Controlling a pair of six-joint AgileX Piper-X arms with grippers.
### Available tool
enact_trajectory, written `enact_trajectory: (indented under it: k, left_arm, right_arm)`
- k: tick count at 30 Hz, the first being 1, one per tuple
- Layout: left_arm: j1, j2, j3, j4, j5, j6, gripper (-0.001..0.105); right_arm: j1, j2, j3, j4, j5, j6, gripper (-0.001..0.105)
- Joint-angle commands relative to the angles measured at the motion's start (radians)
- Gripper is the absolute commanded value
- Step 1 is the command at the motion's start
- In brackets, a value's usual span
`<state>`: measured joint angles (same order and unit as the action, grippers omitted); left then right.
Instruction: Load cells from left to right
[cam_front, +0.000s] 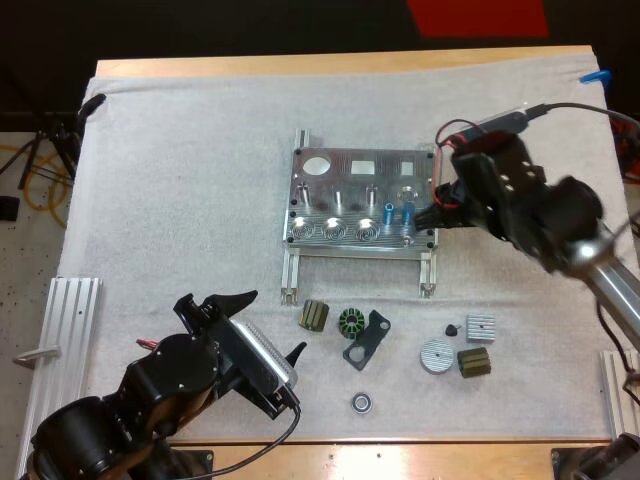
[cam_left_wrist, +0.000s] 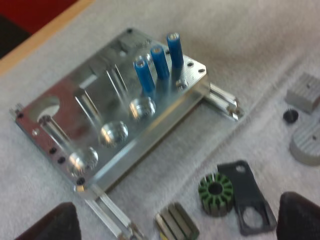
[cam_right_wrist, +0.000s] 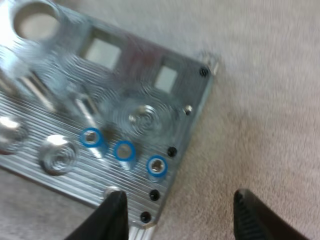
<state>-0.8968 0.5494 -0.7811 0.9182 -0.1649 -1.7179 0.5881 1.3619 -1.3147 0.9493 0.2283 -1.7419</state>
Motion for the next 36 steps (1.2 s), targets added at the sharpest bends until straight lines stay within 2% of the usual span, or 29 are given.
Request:
enact_trajectory:
  k: [1, 6, 8, 11, 14, 15, 20, 23, 28, 32, 36]
  left_arm:
    - [0.021, 0.001, -0.004, -0.037, -0.019, -0.005, 0.078]
    - [0.178, 0.024, -0.004, -0.108, -0.003, 0.049, 0.078]
    - [0.280, 0.042, -0.004, -0.144, 0.064, 0.094, 0.078]
    - [0.427, 0.060, -0.004, -0.185, 0.183, 0.100, 0.078]
    - [0.572, 0.061, -0.004, -0.191, 0.241, 0.131, 0.078]
    - [0.589, 0.061, -0.004, -0.188, 0.245, 0.137, 0.078]
    - [0.792, 0.051, -0.045, -0.143, 0.257, 0.156, 0.078]
    - [0.848, 0.051, -0.096, -0.124, 0.259, 0.159, 0.078]
    - [0.845, 0.039, -0.158, -0.096, 0.259, 0.168, 0.078]
    - [0.845, -0.041, -0.167, -0.031, 0.268, 0.168, 0.078]
    - [0.845, -0.151, -0.167, 0.049, 0.268, 0.168, 0.078]
  right_arm:
    - [0.010, -0.047, 0.000, 0.014, 0.002, -0.008, 0.047]
    - [0.006, -0.123, 0.000, 0.008, 0.008, -0.021, 0.047]
    - [-0.014, -0.143, 0.000, -0.007, 0.023, -0.042, 0.047]
    - [-0.071, -0.149, 0.000, -0.011, 0.017, -0.042, 0.047]
    - [-0.142, -0.154, 0.000, -0.011, -0.016, -0.042, 0.047]
    - [-0.156, -0.155, 0.000, -0.011, -0.022, -0.042, 0.047]
    - [-0.277, -0.211, 0.012, -0.027, -0.024, -0.065, 0.047]
    - [-0.352, -0.285, 0.063, -0.075, -0.024, -0.085, 0.047]
    - [-0.451, -0.446, 0.154, -0.069, -0.031, -0.107, 0.047]
    - [-0.480, -0.591, 0.207, -0.030, -0.031, -0.149, 0.047]
    - [-0.480, -0.712, 0.244, 0.008, -0.031, -0.139, 0.047]
